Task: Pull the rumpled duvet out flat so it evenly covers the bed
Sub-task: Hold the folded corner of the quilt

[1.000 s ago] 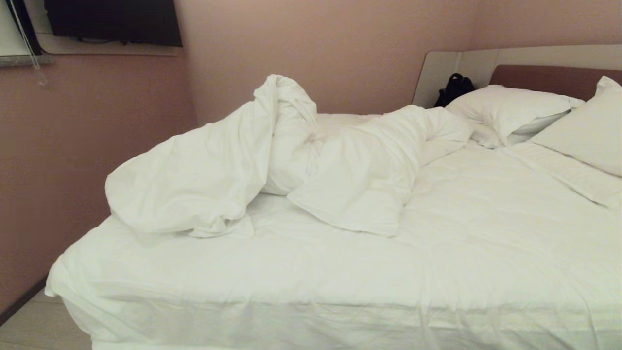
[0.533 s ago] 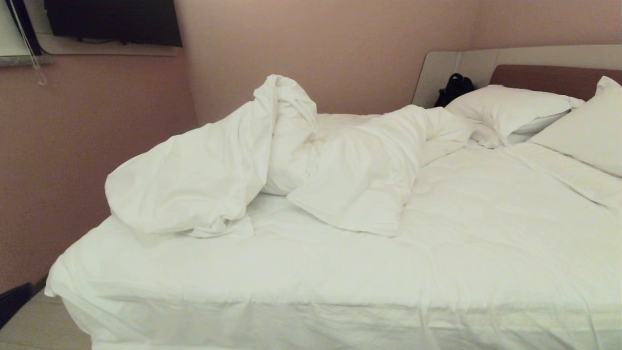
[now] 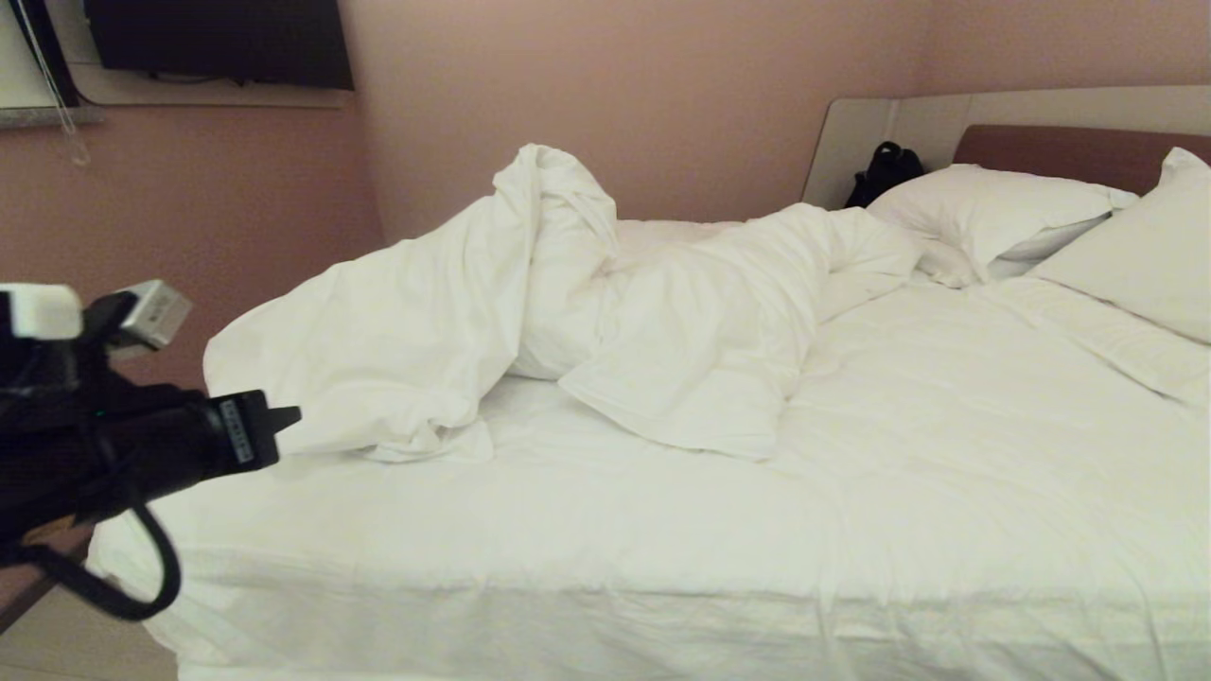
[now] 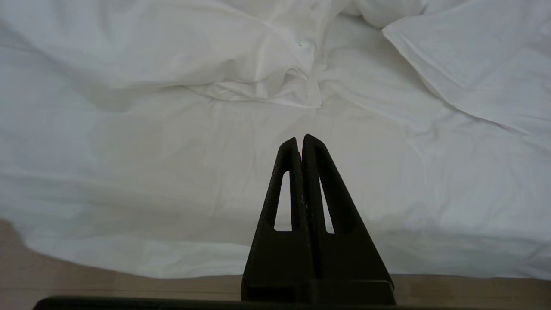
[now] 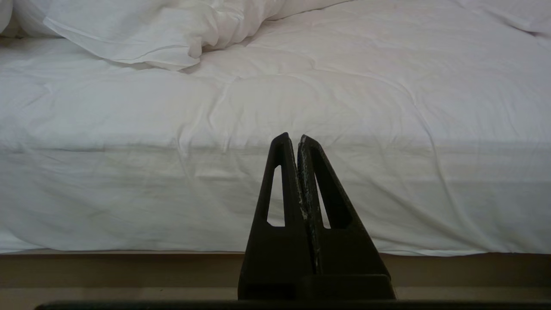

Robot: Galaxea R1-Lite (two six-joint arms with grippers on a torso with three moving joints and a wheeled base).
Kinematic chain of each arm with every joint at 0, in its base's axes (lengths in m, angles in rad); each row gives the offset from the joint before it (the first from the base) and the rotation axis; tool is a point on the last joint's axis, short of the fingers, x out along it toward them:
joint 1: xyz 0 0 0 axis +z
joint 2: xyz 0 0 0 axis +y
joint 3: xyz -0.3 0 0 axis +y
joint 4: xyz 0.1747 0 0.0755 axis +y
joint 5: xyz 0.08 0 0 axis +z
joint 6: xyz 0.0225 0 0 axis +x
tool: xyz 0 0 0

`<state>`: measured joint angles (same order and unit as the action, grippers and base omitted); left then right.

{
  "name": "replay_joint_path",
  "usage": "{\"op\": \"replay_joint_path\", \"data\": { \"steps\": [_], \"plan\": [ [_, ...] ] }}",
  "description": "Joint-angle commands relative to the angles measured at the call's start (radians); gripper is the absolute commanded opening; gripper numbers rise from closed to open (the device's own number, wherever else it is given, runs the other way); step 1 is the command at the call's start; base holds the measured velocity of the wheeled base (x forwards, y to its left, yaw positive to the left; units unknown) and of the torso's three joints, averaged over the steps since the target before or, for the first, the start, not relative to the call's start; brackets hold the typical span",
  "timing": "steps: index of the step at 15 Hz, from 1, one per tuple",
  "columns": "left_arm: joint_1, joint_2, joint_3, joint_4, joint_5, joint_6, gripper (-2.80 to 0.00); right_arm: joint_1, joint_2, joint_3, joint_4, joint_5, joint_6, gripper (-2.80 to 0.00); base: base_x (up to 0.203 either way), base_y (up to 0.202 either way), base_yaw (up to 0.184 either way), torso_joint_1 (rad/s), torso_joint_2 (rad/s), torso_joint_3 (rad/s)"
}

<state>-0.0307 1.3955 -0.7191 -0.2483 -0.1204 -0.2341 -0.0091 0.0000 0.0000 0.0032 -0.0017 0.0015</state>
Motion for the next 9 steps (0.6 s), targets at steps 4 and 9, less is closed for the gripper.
{"op": "replay_joint_path", "data": {
  "steps": [4, 9],
  "plan": [
    [-0.07, 0.433, -0.277, -0.006, 0.007, -0.015, -2.8, 0.0, 0.0, 0.0, 0.0, 0.0, 0.0, -2.8, 0.0, 0.0, 0.0, 0.0, 0.0, 0.0],
    [-0.138, 0.641, -0.432, 0.014, 0.13, 0.102, -2.8, 0.0, 0.0, 0.0, 0.0, 0.0, 0.0, -2.8, 0.0, 0.0, 0.0, 0.0, 0.0, 0.0]
  ]
}}
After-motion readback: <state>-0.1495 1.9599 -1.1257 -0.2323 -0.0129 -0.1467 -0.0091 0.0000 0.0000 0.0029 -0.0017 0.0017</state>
